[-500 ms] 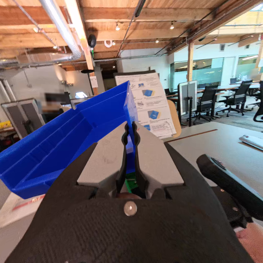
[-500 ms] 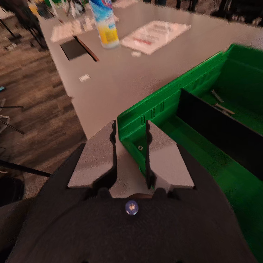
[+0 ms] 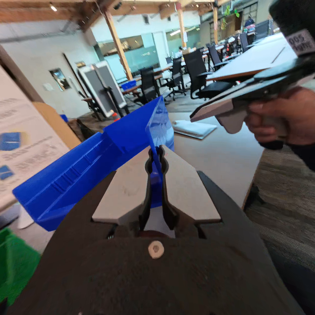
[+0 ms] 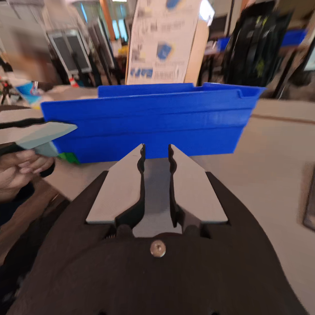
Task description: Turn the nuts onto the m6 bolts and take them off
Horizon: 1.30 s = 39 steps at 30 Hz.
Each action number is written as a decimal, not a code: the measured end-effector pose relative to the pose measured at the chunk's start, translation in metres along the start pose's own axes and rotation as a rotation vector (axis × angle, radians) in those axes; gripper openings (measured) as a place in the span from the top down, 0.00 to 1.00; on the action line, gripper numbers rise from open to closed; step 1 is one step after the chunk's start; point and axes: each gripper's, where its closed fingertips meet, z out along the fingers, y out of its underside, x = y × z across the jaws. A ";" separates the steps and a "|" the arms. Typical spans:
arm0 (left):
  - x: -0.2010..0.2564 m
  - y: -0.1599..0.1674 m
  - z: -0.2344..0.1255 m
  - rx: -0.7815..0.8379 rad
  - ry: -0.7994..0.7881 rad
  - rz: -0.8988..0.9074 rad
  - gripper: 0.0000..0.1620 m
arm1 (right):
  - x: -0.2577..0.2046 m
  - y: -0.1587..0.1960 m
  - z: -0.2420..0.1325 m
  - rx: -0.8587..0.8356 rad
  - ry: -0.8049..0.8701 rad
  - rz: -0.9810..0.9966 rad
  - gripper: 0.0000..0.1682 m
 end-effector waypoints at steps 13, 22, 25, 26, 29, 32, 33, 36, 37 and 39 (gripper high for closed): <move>0.168 0.075 0.060 -0.195 0.570 -0.326 0.59 | 0.202 0.092 0.029 -0.447 0.467 -0.008 0.91; 0.080 0.034 -0.011 -0.099 0.474 -0.165 0.57 | 0.155 0.014 -0.004 -0.264 0.398 -0.058 0.79; 0.018 0.066 -0.054 -0.226 0.312 -0.003 0.58 | 0.033 0.027 -0.026 -0.299 -0.014 -0.081 0.73; -0.004 0.081 -0.068 -0.287 0.247 0.039 0.56 | 0.003 0.042 -0.032 -0.352 -0.095 -0.115 0.71; -0.040 0.122 -0.112 -0.434 0.174 0.088 0.47 | -0.026 0.104 -0.030 -0.581 -0.076 -0.326 0.70; -0.067 0.155 -0.145 -0.553 0.107 0.112 0.46 | -0.022 0.165 -0.024 -0.850 -0.055 -0.465 0.70; -0.077 0.167 -0.153 -0.588 0.084 0.115 0.46 | -0.016 0.174 -0.022 -0.896 -0.044 -0.475 0.76; -0.120 0.203 -0.170 -0.686 -0.061 0.111 0.57 | 0.025 0.168 -0.012 -0.926 0.070 -0.501 0.78; -0.133 0.214 -0.174 -0.720 -0.102 0.113 0.61 | 0.041 0.165 -0.007 -0.932 0.103 -0.479 0.73; -0.136 0.228 -0.173 -0.708 -0.048 0.066 0.66 | 0.065 0.160 0.001 -0.931 0.117 -0.420 0.69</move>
